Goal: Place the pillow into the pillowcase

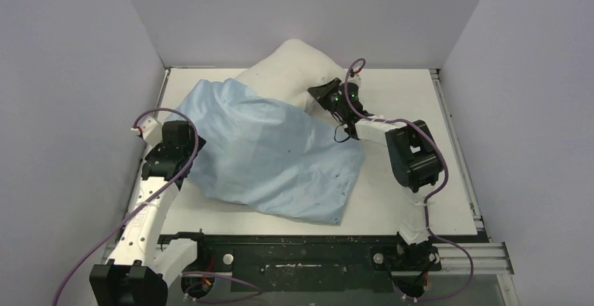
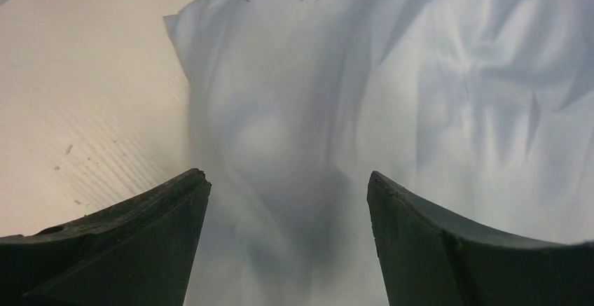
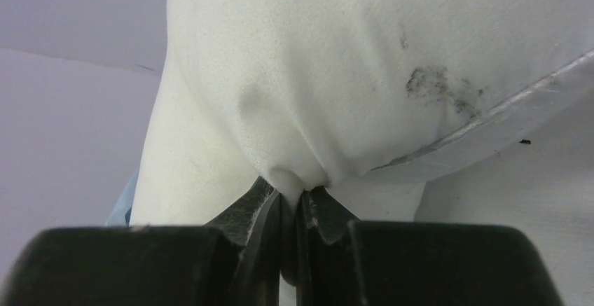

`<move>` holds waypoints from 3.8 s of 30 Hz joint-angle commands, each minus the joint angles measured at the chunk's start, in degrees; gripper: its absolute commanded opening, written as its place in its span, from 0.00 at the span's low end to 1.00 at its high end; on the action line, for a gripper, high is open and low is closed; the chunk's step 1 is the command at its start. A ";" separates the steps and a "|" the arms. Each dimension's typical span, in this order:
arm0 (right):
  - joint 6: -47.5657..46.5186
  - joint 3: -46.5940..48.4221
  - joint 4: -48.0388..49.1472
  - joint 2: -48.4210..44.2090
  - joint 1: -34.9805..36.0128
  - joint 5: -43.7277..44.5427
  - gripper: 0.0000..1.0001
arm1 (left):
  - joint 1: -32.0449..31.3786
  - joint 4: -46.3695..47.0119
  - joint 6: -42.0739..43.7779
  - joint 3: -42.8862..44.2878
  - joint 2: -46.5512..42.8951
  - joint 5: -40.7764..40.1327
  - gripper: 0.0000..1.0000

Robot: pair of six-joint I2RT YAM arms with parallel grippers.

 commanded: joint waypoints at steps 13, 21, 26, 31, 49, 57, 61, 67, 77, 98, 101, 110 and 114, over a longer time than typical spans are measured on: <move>-7.42 0.17 -4.39 -12.91 -7.39 4.08 0.00 | 11.14 11.17 -11.00 -10.70 1.63 20.34 0.87; -4.29 -1.94 -1.87 -12.91 -9.45 1.82 0.00 | 11.95 22.74 -13.05 -19.17 2.30 24.91 0.91; -3.90 -2.14 -1.63 -13.11 -9.42 1.39 0.00 | 12.03 29.86 -17.89 -25.45 -0.51 23.41 0.70; -3.81 -1.03 -4.21 -13.65 -9.60 2.53 0.00 | 12.05 35.79 -18.69 -25.92 2.90 23.36 0.28; -6.69 2.03 -10.86 -20.68 -20.48 2.26 0.00 | 13.54 18.81 -4.79 -5.81 11.35 -2.72 0.00; -5.88 6.67 -15.84 -23.18 -28.46 2.05 0.00 | 13.52 20.63 2.55 3.80 15.21 -7.26 0.00; -8.48 9.17 -20.00 -24.47 -30.11 4.19 0.00 | 13.51 23.33 4.61 6.76 17.97 -8.70 0.00; -5.92 5.83 -24.08 -28.98 -31.60 6.55 0.00 | 13.58 25.49 7.13 10.28 21.77 -9.43 0.00; -11.73 -2.47 -26.93 -40.93 -34.28 12.12 0.00 | 13.53 31.40 13.45 16.49 29.89 -7.27 0.00; -34.42 -3.05 -57.49 -52.74 -31.42 -8.89 0.99 | 8.71 27.51 22.60 34.95 47.54 2.64 0.33; -39.44 1.82 -60.30 -48.76 -26.21 -6.49 1.00 | 6.13 24.27 24.44 37.69 47.15 2.83 0.58; -67.50 14.87 -74.24 -36.32 -10.71 -1.19 1.00 | -6.49 24.35 26.54 24.83 31.89 3.68 0.78; -77.07 15.00 -71.21 -35.08 -9.34 -4.44 1.00 | -13.34 27.89 25.23 14.30 23.92 5.11 0.93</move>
